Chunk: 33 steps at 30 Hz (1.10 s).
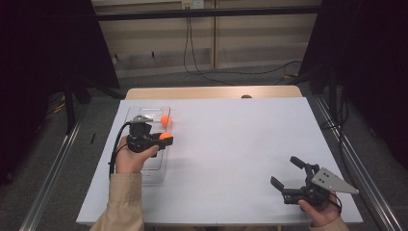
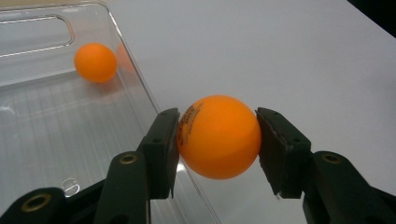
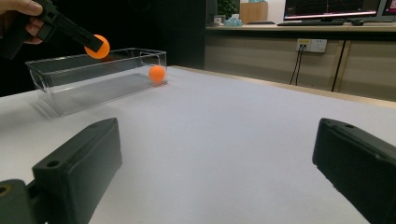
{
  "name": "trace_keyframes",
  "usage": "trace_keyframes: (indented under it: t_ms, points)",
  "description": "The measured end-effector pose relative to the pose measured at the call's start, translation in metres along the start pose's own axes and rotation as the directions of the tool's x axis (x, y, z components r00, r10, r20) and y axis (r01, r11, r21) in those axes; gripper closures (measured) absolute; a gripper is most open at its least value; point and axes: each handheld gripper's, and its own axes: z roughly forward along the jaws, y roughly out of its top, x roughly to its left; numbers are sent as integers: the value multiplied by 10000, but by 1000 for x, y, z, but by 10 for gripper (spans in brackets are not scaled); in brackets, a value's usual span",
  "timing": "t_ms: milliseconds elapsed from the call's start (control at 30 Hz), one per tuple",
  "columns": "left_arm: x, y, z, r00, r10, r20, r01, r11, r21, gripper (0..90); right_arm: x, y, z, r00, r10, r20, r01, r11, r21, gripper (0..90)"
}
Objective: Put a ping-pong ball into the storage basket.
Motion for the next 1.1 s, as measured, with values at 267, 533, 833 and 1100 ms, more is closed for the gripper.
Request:
trace_keyframes:
  t_ms: [267,533,833,1100]
  points:
    - [4,0,-4,10000,15,5,-15,10000,-73,511,0,0,0,10000,7,1,-7,10000,1,11]
    - [6,-1,-6,9999,-94,-108,93,9998,-182,511,0,0,1,10000,7,25,-7,10000,-9,11]
    - [8,-2,-8,9995,-242,-182,236,9992,-323,511,0,0,1,10000,27,20,-27,10000,-7,11]
    - [12,-3,-11,9994,-258,-249,250,9992,-311,511,1,0,1,10000,27,19,-27,10000,-4,11]
